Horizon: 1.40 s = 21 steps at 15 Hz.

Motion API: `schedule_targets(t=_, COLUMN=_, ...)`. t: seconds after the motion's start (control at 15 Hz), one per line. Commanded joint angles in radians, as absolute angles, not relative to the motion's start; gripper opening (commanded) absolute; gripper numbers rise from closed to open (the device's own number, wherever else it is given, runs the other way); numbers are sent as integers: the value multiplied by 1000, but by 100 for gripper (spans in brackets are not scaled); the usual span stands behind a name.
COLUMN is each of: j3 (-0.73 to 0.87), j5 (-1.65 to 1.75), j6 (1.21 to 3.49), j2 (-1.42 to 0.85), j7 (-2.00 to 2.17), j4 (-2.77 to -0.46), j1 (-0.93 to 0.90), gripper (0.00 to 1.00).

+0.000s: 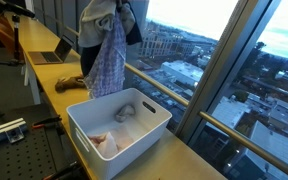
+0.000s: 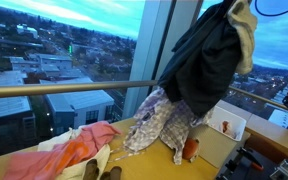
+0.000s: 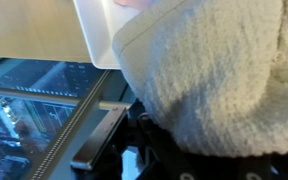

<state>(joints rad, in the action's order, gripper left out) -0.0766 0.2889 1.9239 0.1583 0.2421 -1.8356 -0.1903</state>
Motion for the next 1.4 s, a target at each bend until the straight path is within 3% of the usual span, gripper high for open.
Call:
schedule_targets(t=0.0, j3=-63, j5=346, j6=1800, j2=228, j7=173, j4=-1755, j1=-89, gripper=0)
schedule_targets(t=0.67, j3=-4, j5=461, j6=1650, j2=106, j7=-9, j4=-1378, j1=55, gripper=0)
schedule_targets(t=1.33, j3=-17, j5=460, j6=1655, j2=-2, j7=-7, j4=-1310, j1=38, gripper=0)
